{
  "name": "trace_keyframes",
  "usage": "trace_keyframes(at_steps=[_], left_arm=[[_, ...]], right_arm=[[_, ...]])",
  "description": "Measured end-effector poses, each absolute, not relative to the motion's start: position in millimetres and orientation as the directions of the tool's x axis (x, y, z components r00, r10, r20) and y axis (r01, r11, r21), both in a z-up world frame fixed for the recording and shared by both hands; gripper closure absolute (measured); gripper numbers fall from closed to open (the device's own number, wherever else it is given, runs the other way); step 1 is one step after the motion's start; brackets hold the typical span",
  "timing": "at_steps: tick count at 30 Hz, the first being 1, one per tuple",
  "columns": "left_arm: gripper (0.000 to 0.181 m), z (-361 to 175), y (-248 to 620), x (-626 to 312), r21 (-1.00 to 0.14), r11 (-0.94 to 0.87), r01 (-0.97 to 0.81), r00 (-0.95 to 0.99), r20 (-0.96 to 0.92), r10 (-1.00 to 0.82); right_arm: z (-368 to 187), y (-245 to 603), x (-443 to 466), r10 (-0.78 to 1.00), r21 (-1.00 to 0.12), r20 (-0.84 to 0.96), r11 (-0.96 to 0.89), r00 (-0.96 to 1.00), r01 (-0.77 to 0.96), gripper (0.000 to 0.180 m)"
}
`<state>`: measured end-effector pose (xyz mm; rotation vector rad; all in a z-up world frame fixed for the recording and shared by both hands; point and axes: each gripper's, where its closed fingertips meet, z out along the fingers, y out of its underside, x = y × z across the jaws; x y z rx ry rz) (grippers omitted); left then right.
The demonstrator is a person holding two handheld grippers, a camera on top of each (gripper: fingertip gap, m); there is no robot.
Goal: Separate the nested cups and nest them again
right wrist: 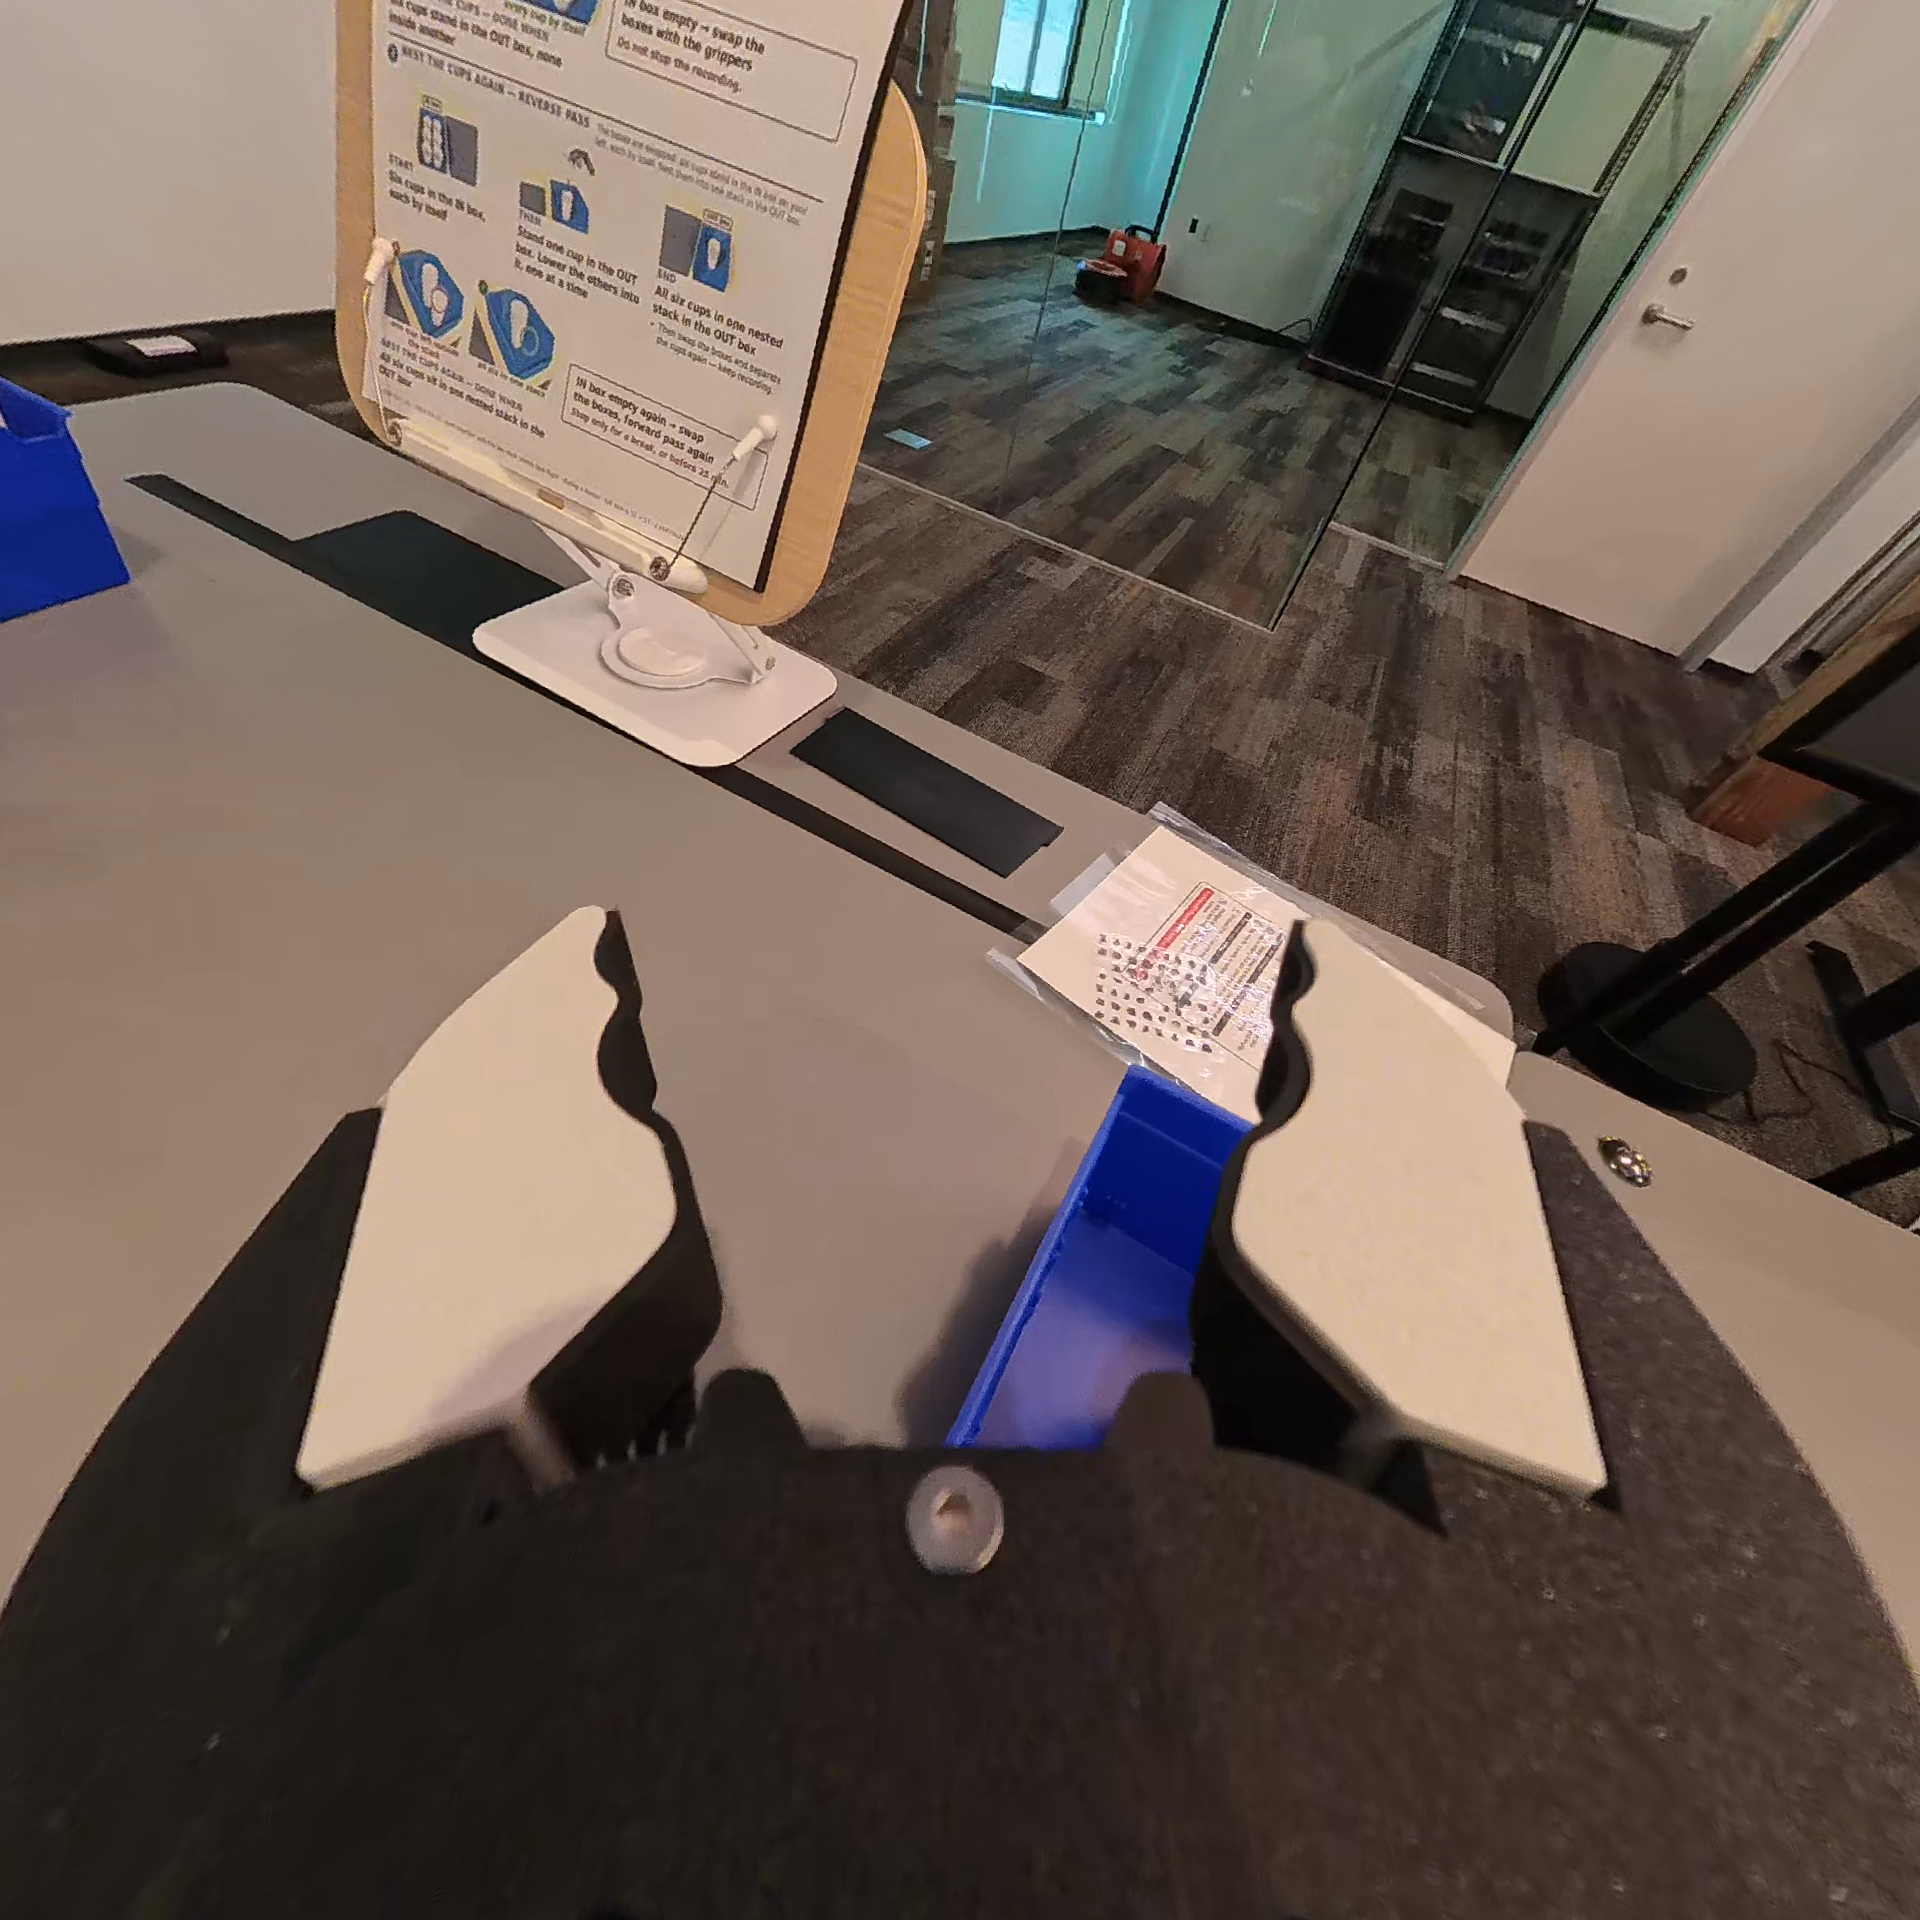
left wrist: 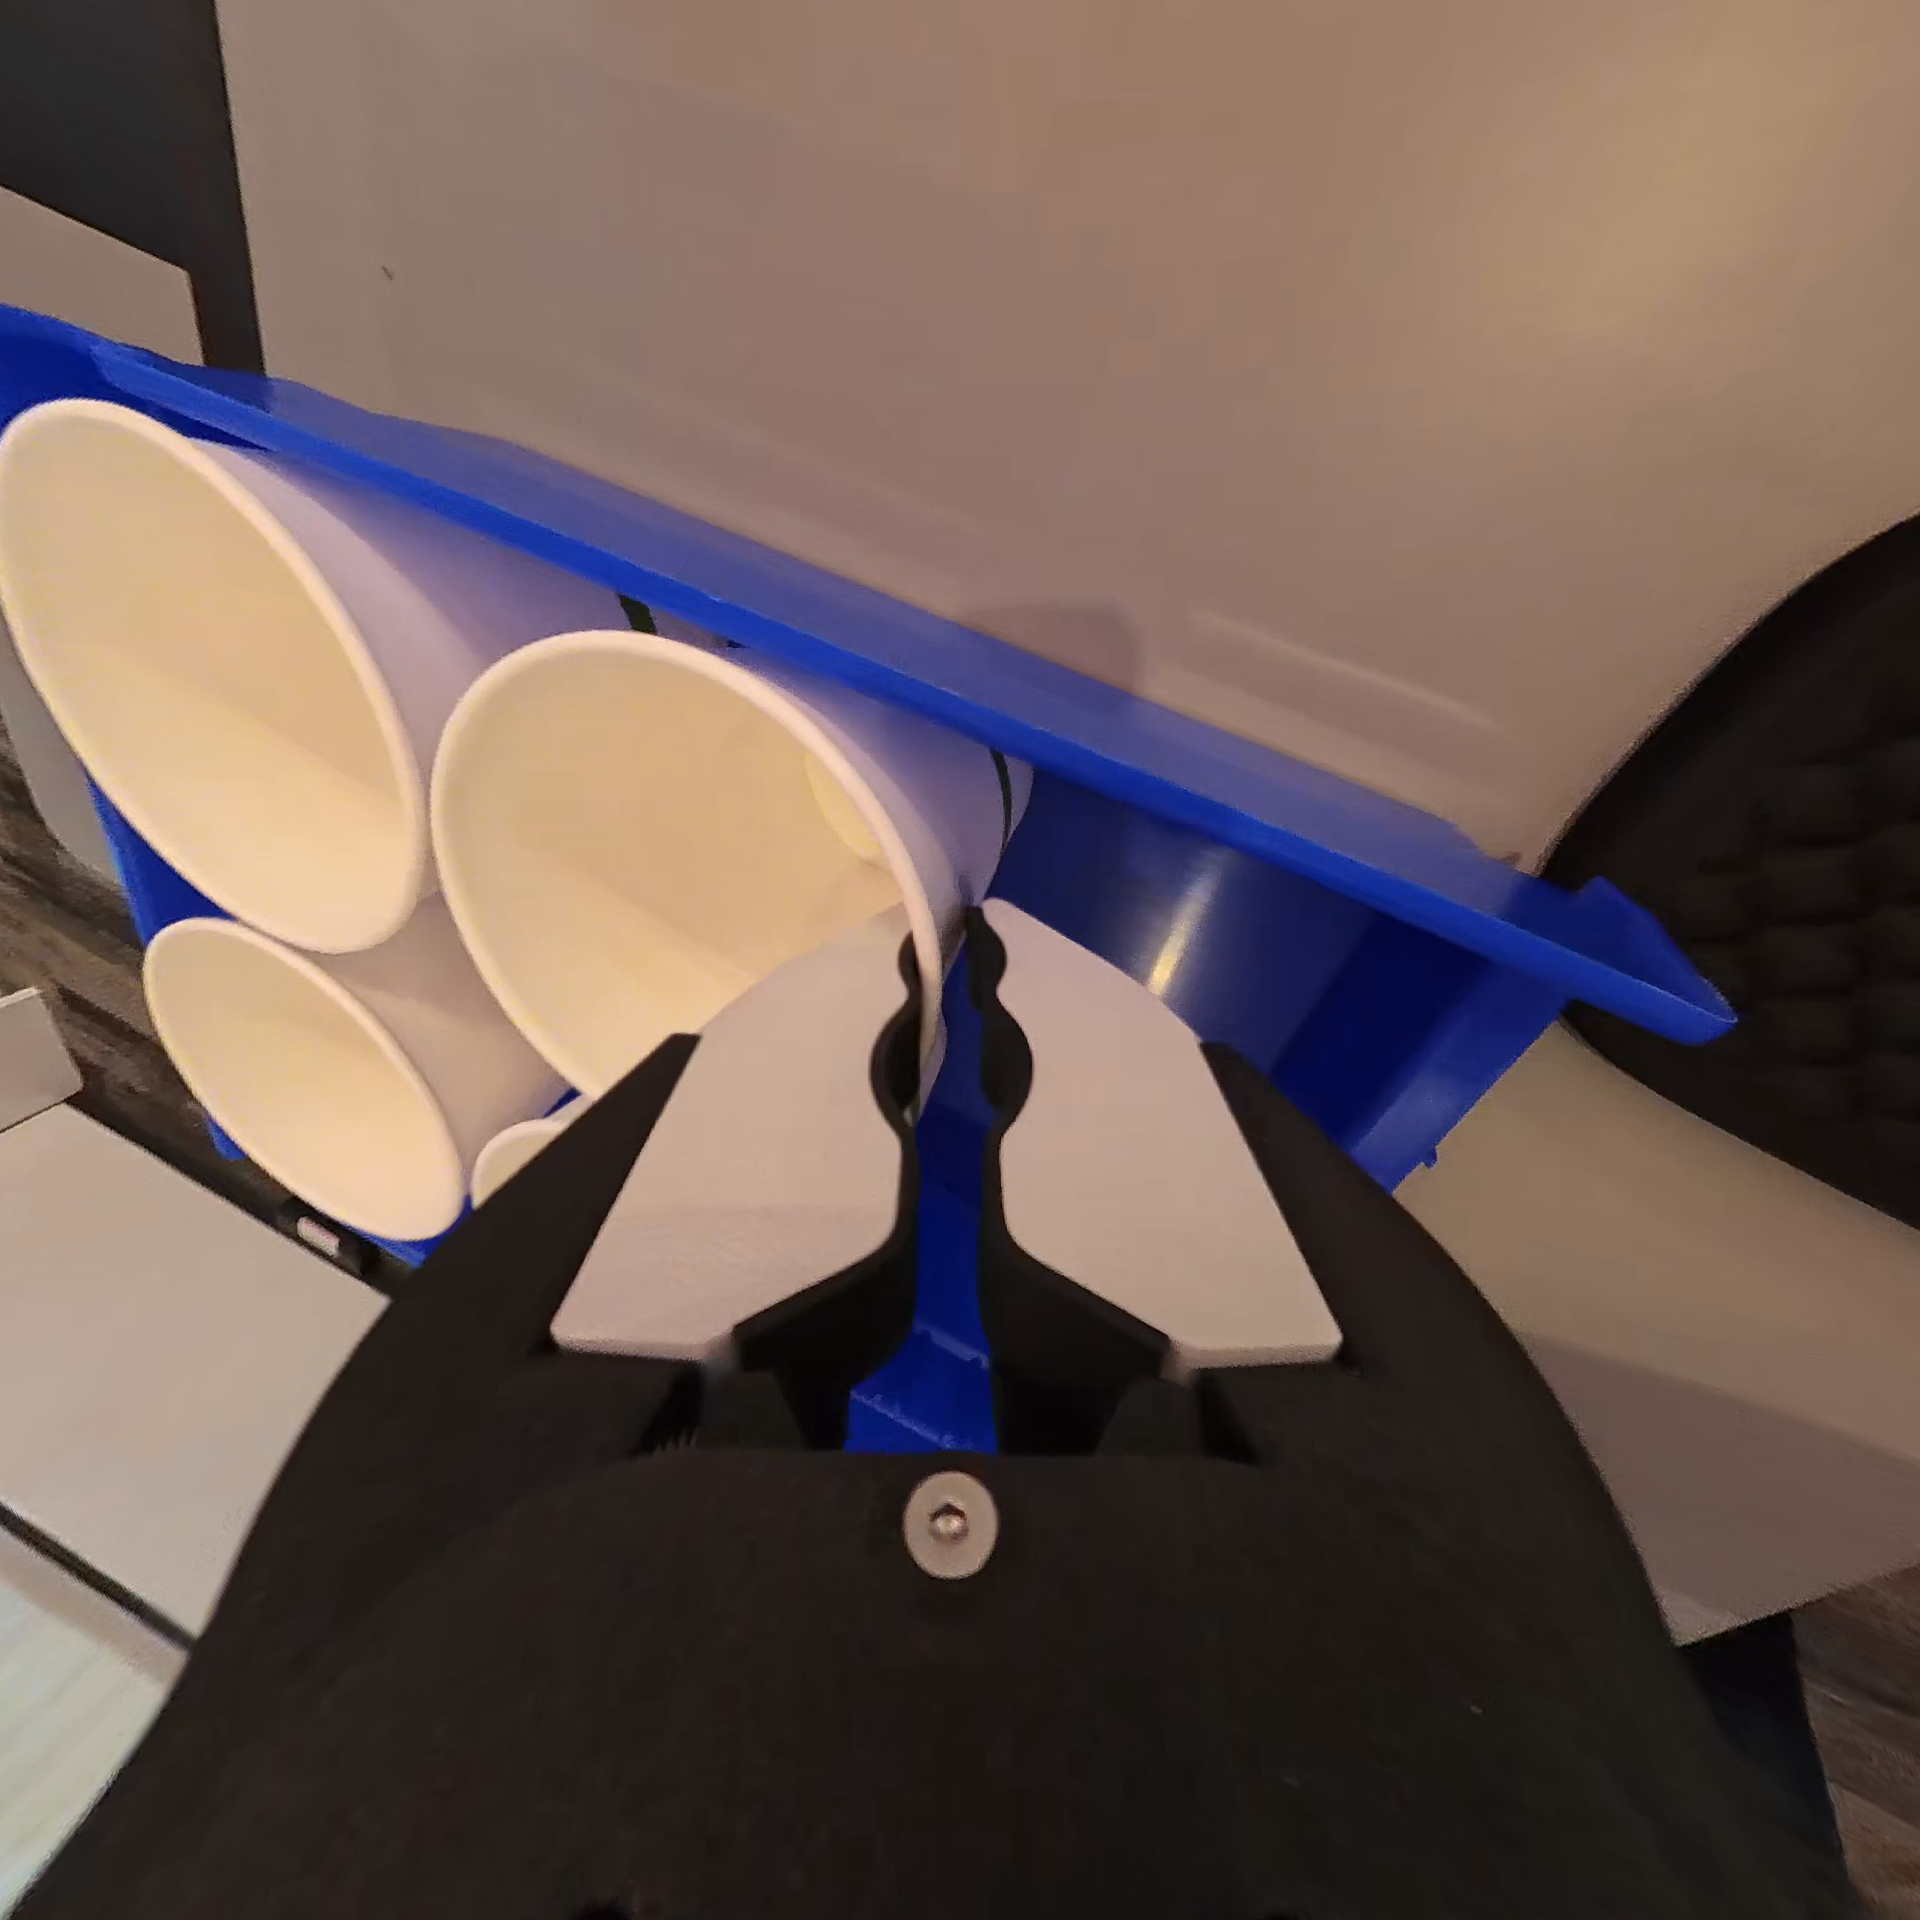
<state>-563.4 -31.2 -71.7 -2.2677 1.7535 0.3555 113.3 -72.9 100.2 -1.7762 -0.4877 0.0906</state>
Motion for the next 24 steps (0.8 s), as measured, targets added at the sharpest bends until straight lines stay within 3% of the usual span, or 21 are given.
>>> trace_keyframes(at_steps=[9,16,20,24], left_arm=[[0.181,-59.7,-39.8,-567.7,-0.061,-0.268,-0.961,0.274,-0.311,-0.910],[0.181,2.6,-60.3,-559.8,-0.102,-0.234,-0.967,0.254,-0.326,-0.911],[0.181,57.3,-82.3,-529.1,-0.175,-0.136,-0.975,0.188,-0.328,-0.926],[0.181,92.2,-116.4,-451.6,-0.293,0.074,-0.953,0.008,-0.267,-0.964]], right_arm=[[93.3,-72.4,122.0,0.369,-0.946,0.173,-0.196,0.913,0.258,0.066],[88.5,-67.4,94.8,0.431,-0.944,0.174,-0.182,0.885,0.274,0.066],[95.5,-75.2,30.2,0.592,-0.949,0.172,-0.114,0.787,0.293,0.071],[109.2,-108.3,-82.7,0.856,-0.966,0.128,-0.006,0.501,0.257,0.073]])
